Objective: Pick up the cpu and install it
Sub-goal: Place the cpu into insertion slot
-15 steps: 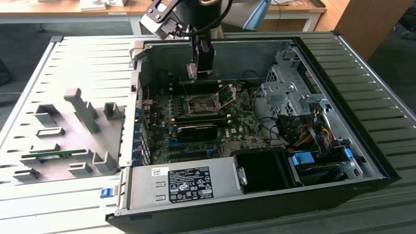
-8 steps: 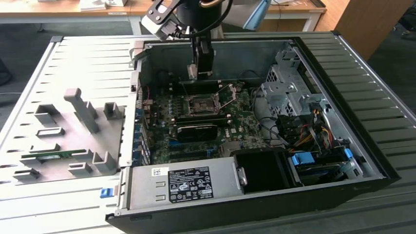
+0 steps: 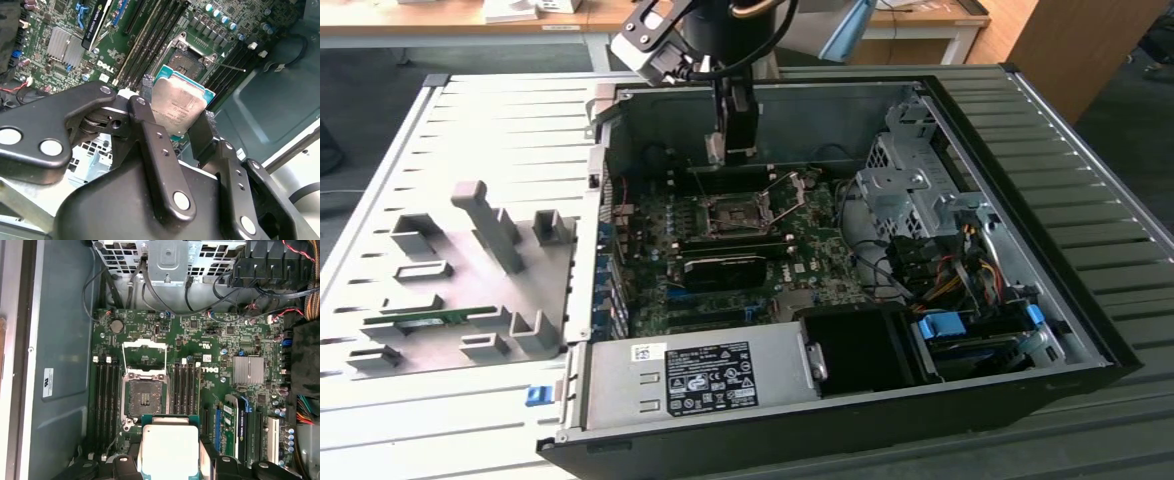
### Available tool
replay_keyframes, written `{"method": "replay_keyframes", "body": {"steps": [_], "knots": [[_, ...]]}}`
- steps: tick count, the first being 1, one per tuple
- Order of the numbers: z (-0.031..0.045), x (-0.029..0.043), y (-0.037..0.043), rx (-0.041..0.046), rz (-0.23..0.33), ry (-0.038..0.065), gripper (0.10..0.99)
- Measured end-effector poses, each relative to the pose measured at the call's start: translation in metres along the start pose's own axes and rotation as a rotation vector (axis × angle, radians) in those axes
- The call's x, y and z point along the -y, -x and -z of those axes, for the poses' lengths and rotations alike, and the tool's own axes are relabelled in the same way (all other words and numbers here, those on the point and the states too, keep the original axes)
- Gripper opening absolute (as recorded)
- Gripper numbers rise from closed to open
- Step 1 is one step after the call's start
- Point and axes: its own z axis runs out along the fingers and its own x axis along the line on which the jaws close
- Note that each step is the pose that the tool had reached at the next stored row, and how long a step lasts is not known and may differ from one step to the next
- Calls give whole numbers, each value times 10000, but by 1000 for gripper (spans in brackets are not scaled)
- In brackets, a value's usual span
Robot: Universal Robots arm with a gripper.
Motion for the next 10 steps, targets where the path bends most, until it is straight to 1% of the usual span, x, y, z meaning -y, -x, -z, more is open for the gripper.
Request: {"method": "replay_keyframes", "body": {"steps": [6,10], "knots": [[-16,-5,-16,3,-85,3,537],[-47,-36,-24,2,-85,4,537]]}}
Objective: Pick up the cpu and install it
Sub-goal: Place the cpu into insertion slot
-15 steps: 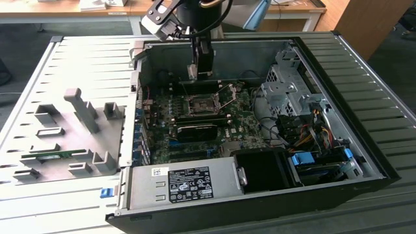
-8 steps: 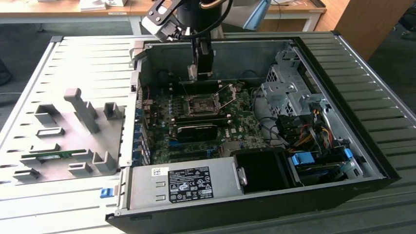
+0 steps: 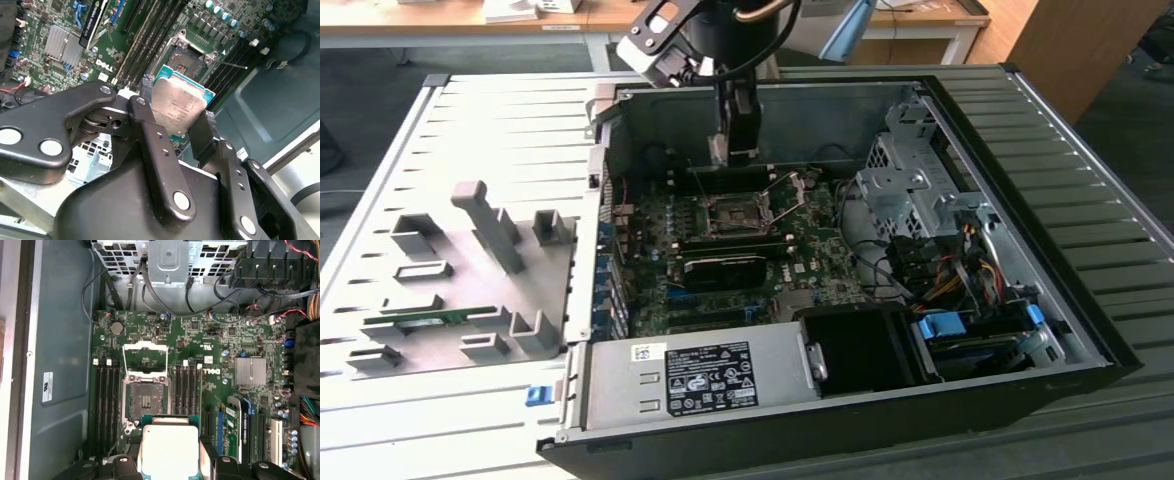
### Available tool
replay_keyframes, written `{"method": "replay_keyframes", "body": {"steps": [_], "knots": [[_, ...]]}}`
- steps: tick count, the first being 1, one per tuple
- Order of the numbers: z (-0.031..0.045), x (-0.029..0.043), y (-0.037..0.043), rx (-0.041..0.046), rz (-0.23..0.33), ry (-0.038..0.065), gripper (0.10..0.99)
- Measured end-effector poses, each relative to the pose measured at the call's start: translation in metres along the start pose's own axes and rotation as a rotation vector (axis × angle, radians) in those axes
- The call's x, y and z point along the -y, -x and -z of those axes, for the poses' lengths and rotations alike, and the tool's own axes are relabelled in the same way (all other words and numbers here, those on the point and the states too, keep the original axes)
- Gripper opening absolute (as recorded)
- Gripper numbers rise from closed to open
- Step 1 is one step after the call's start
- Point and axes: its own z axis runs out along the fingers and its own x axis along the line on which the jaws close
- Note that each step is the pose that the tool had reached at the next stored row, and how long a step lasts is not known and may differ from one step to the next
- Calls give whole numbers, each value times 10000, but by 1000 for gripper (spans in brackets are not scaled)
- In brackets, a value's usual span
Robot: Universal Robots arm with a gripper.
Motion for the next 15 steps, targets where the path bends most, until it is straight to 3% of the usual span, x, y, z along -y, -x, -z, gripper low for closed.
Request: {"method": "replay_keyframes", "body": {"steps": [15], "knots": [[-72,-31,-22,1,-1,-1,537]]}}
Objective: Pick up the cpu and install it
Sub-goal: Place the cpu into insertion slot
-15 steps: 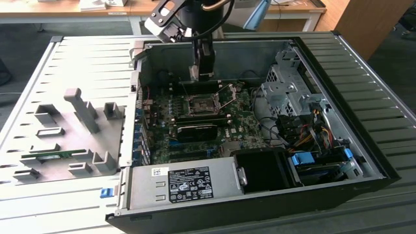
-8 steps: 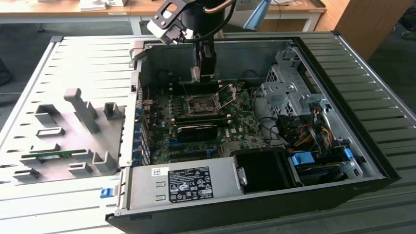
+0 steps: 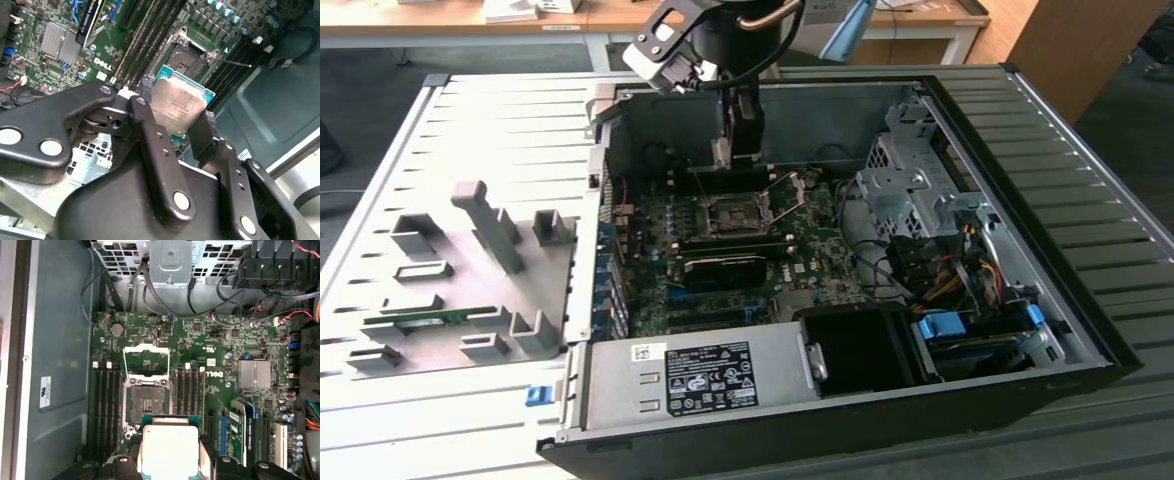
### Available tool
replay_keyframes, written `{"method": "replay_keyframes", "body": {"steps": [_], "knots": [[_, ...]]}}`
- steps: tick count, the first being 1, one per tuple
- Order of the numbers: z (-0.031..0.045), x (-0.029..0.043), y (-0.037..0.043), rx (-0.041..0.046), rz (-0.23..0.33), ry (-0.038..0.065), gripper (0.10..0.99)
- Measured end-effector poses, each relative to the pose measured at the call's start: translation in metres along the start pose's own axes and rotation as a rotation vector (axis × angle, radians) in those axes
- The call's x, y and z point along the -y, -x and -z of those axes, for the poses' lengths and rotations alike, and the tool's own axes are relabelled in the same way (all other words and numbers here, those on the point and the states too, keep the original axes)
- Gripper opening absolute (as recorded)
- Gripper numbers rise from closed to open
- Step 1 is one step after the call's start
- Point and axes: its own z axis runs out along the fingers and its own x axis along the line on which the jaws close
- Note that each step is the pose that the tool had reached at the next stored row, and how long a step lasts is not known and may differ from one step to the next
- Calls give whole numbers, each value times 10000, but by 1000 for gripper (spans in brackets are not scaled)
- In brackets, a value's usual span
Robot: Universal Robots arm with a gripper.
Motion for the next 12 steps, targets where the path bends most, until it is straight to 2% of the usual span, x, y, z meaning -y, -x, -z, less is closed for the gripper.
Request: {"method": "replay_keyframes", "body": {"steps": [12], "knots": [[-27,-20,-8,1,-2,-1,537]]}}
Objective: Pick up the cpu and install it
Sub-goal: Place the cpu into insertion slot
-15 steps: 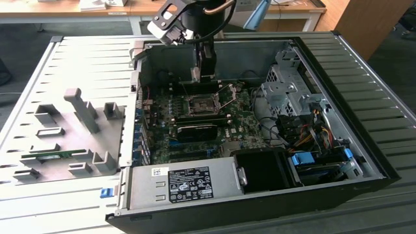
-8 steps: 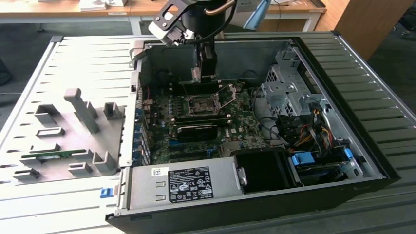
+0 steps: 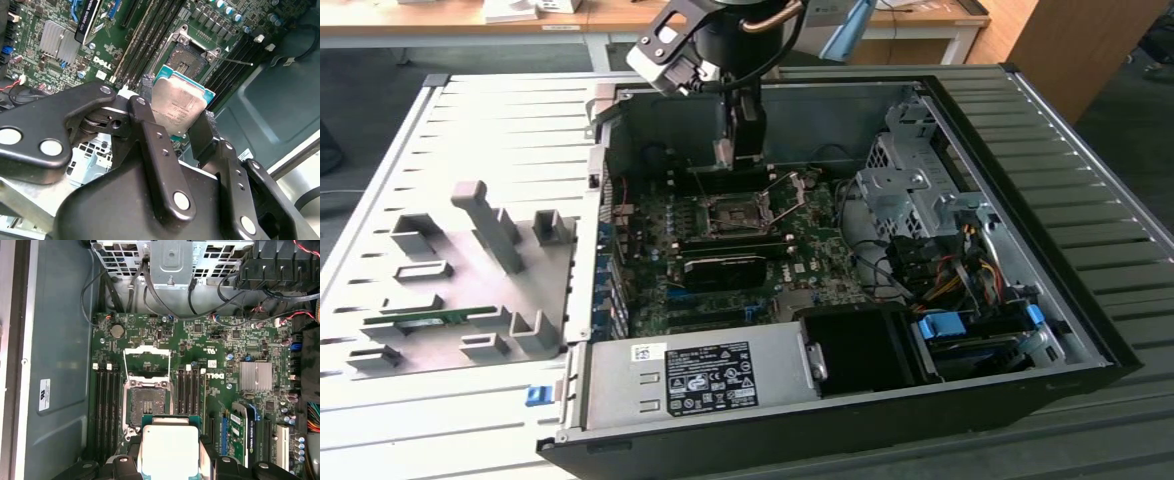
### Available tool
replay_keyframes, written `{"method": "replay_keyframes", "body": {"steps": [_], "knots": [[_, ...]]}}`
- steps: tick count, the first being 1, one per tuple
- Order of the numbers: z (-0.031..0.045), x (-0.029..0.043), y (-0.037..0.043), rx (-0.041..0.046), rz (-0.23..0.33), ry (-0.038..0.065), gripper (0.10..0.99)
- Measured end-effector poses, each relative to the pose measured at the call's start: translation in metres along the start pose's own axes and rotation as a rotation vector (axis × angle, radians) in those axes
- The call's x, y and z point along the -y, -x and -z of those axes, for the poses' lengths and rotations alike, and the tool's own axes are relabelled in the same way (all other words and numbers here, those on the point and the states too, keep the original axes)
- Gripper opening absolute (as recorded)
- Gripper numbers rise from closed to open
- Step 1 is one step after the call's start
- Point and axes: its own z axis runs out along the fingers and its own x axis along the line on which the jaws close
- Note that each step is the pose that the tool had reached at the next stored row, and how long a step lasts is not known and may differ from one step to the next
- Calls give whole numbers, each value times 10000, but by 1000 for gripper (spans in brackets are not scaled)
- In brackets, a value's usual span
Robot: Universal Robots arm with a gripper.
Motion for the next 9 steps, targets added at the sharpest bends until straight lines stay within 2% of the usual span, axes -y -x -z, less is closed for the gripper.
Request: {"method": "replay_keyframes", "body": {"steps": [9], "knots": [[-75,1,-4,0,0,0,537]]}}
